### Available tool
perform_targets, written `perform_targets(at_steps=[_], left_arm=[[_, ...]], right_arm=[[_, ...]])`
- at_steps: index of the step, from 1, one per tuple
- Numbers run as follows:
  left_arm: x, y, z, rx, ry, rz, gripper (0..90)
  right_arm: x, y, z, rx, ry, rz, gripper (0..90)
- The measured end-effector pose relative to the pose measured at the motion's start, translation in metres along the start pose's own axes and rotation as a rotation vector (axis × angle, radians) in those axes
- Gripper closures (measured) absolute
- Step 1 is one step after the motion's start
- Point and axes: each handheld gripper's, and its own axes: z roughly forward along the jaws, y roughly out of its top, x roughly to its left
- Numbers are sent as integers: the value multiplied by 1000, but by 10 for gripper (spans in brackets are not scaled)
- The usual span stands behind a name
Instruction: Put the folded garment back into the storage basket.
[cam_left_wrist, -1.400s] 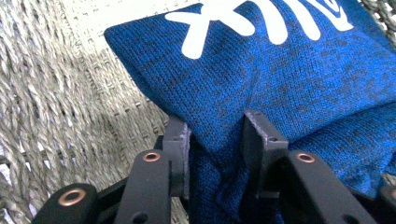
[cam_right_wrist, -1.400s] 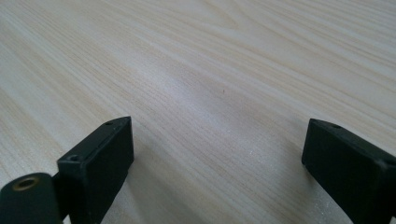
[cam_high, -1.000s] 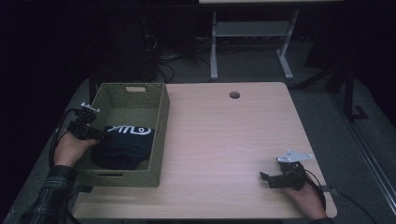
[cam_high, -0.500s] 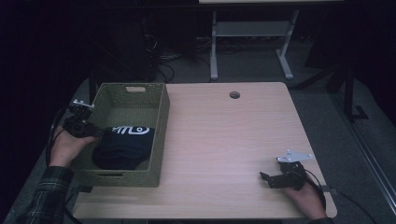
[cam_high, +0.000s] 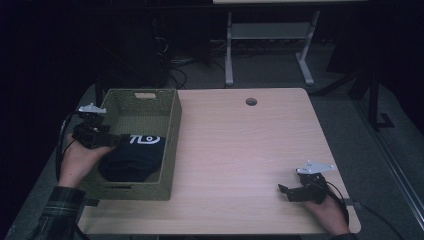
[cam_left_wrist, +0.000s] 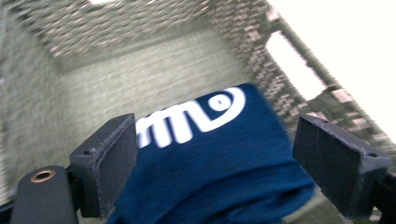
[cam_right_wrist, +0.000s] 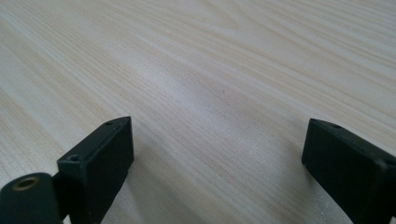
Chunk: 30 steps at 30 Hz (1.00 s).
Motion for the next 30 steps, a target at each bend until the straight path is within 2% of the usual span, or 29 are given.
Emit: perform_targets(at_steps=[11, 22, 25, 30], left_arm=[[-58, 14, 14, -46, -95, 81, 137], [-113, 16, 42, -56, -196, 141, 136], [-129, 17, 49, -55, -212, 169, 136], [-154, 19, 63, -62, -264, 183, 136]], right_arm=[[0, 0, 0, -3, -1, -5, 86], [0, 0, 0, -3, 1, -3, 85], [1, 0, 0, -1, 1, -1, 85], [1, 0, 0, -1, 2, -1, 84]])
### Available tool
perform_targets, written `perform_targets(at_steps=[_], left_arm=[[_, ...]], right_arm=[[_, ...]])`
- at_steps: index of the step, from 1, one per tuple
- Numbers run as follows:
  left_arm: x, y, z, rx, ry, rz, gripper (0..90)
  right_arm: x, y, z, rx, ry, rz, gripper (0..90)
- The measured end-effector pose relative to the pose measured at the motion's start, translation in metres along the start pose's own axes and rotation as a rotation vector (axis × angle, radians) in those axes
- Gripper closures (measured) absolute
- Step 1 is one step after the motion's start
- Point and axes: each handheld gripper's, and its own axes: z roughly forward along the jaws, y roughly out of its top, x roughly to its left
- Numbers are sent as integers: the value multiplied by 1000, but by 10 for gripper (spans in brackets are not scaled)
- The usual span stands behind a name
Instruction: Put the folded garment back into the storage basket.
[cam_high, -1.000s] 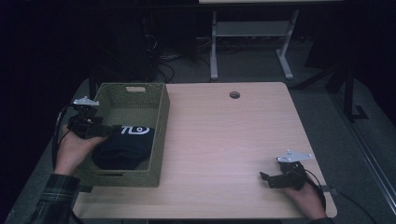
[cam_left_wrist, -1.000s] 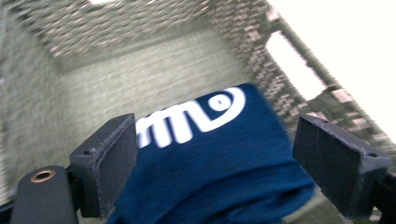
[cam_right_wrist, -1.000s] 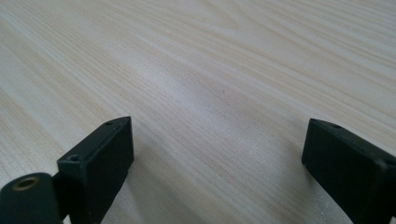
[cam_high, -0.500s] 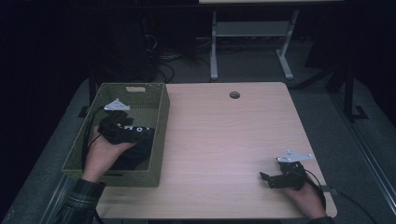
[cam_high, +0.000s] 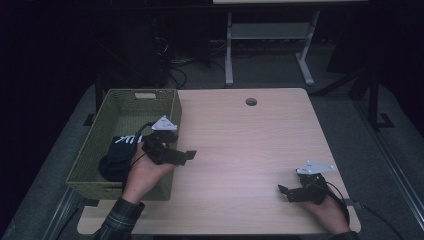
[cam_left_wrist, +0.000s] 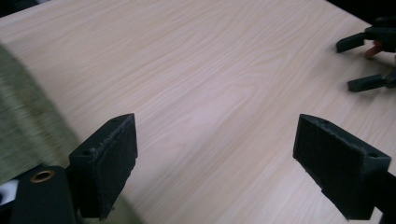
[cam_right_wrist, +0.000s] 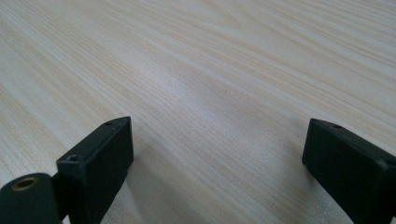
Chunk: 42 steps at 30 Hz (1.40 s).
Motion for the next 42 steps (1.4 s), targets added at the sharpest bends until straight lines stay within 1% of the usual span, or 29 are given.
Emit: perform_targets(at_steps=[1, 4, 6, 8, 11, 15, 16, 18, 20, 23, 27, 29, 31, 34, 38, 40, 42], left_arm=[[-4, 1, 5, -3, -12, 7, 136], [-12, 4, 16, -12, -38, 10, 136], [-19, 5, 23, -12, -44, 27, 136], [-25, 7, 30, -11, -60, 33, 136], [-35, 7, 41, -12, -72, 51, 136], [-45, 5, 55, -5, -88, 66, 136], [-47, 3, 58, -11, -93, 62, 136], [-51, 1, 65, -11, -102, 67, 136], [-55, -3, 72, -21, -103, 73, 136], [-61, -8, 83, -6, -101, 96, 136], [-65, -16, 96, 7, -112, 107, 136], [-66, -21, 103, -4, -119, 126, 134], [-67, -25, 110, -6, -126, 135, 132], [-67, -32, 120, 10, -132, 133, 132], [-66, -41, 130, 18, -116, 142, 132], [-65, -44, 134, 11, -121, 149, 131], [-65, -48, 139, 21, -117, 148, 131]], right_arm=[[0, 0, 0, -1, 0, 0, 84], [0, 0, 0, 0, 0, 0, 84], [0, 0, 0, 0, 0, 0, 84], [0, 0, 0, 0, 0, 0, 84], [0, 0, 0, -1, 0, 0, 84], [0, 0, 0, 0, -1, 1, 84], [0, 0, 0, 0, 0, 0, 84], [0, 0, 0, 0, 0, 0, 84], [0, 0, 0, 0, 0, 1, 84], [0, 0, 0, 0, 0, 0, 85], [0, 0, 0, 1, 0, 0, 84], [0, 0, 0, 1, 0, 0, 84], [0, 0, 0, 1, 0, 0, 84], [0, 0, 0, 0, 0, 0, 84], [0, 0, 0, 0, 0, 0, 84], [0, 0, 0, 0, 0, 0, 84], [0, 0, 0, 0, 0, 0, 84]])
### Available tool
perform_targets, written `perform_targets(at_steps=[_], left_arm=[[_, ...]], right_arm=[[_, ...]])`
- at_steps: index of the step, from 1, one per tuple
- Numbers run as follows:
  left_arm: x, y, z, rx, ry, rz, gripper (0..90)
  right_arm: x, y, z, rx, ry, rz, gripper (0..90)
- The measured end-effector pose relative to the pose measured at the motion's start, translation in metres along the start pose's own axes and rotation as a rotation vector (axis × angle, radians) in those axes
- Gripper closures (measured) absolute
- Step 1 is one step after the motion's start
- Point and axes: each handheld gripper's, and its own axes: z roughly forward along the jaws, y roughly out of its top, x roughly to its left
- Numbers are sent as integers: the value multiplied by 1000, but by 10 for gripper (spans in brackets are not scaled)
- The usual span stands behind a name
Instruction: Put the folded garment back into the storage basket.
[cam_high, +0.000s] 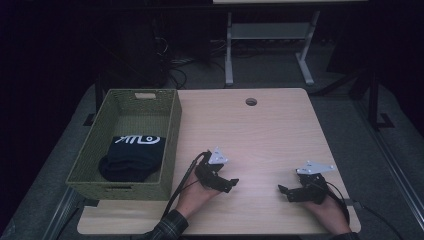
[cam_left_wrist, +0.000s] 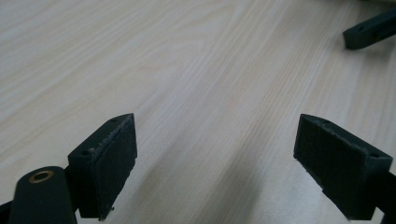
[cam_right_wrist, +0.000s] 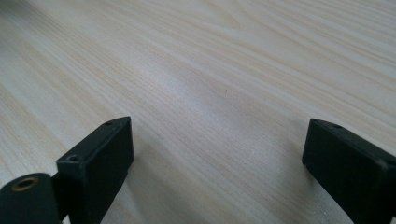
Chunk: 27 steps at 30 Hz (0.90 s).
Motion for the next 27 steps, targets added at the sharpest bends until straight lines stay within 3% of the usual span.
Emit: perform_targets(at_steps=[4, 6, 11, 27], left_arm=[[0, -8, 11, 25, 7, -3, 131], [-1, -10, 12, 8, 22, 11, 130], [-4, -10, 14, 19, 61, 37, 131], [-4, -10, 14, 18, 59, 40, 131]], right_arm=[[0, 0, 0, -2, -1, -4, 84], [0, 0, 0, -2, -1, -5, 84], [0, 0, 0, -2, -1, -3, 84], [0, 0, 0, -2, -1, -4, 84]])
